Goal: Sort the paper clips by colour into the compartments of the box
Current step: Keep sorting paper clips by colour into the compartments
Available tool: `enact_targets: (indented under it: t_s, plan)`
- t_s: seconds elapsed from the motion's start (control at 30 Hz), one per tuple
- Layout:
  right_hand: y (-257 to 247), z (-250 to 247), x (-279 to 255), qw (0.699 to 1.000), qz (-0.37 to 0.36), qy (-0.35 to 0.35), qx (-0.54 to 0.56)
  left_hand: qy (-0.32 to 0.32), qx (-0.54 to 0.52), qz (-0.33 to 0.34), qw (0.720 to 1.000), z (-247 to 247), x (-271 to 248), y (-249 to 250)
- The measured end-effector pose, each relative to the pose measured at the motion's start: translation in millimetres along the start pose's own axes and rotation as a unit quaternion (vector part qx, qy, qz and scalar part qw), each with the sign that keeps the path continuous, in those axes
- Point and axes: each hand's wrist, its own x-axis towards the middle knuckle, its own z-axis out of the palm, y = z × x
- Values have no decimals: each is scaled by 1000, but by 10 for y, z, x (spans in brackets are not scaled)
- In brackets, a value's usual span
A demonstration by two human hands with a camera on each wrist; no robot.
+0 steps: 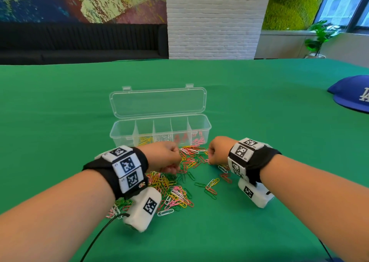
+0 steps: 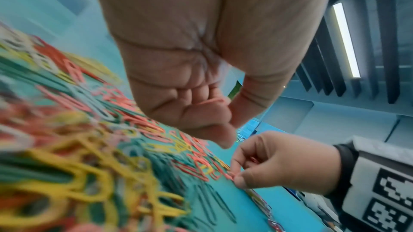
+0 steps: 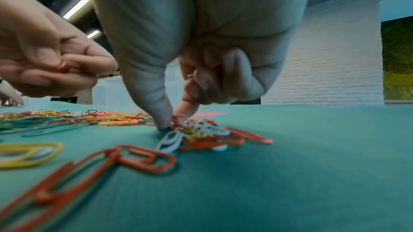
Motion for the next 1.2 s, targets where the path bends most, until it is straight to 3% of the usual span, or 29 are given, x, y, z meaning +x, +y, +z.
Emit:
enact_targets:
  t_s: [0.23,0.4,0.53,0.83,1.03,1.2]
  plan:
    - [-74,7,-35,999,4,-20,-39,12,20,-20,1000,-160,-162,-227]
    - [-72,2,-47,1000,-2,-6,-25,6,234,39,971,-142,-343,-219]
    - [-129,4,-86,999,-12,-22,-33,-3,304,51,951,-52,-396,-195]
    - [-139,11,-135,998,-3,-50,-43,14,305,52,951,-28,-420,-292]
    - [-116,-65,-180,999,-15,8,47,1,314,58,948,-69,-443,-359]
    - [-127,-124,-216,992,-23,17,124,-23,313,80,946,16,-463,-312]
